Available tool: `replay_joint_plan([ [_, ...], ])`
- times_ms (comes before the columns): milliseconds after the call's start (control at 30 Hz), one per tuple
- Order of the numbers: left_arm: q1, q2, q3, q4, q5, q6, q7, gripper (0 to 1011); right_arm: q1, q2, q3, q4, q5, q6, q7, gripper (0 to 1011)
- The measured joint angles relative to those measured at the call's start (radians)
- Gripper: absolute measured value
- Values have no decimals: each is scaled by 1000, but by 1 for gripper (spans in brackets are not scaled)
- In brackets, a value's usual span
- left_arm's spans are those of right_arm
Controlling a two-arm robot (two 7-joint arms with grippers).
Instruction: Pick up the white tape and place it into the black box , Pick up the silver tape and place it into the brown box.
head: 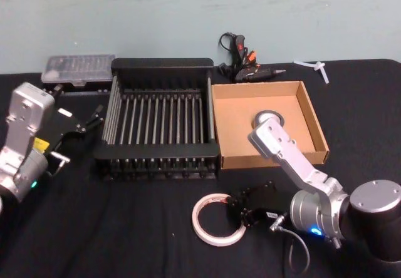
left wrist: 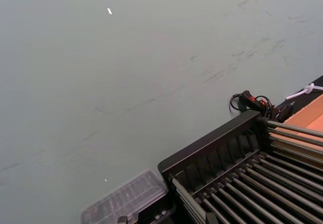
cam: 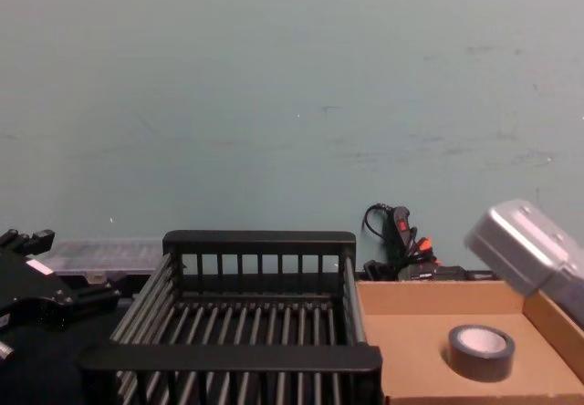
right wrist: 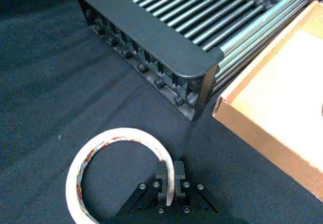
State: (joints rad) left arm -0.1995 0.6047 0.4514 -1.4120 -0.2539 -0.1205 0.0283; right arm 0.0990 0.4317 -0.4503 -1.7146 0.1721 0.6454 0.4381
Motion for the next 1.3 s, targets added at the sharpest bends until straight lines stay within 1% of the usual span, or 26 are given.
replay_joint_plan([
  [400,0,0,0,0,0,0,0,1001,1,19,22,-40,31,-32,3,91],
  [933,0,0,0,0,0,0,0,1001,2,79,40,-144,83,-75,14,91],
  [1100,0,0,0,0,0,0,0,1001,13,92,48,-168,95,-91,10,91],
  [1300,0,0,0,0,0,0,0,1001,44,96,50,-161,104,-111,0,91],
])
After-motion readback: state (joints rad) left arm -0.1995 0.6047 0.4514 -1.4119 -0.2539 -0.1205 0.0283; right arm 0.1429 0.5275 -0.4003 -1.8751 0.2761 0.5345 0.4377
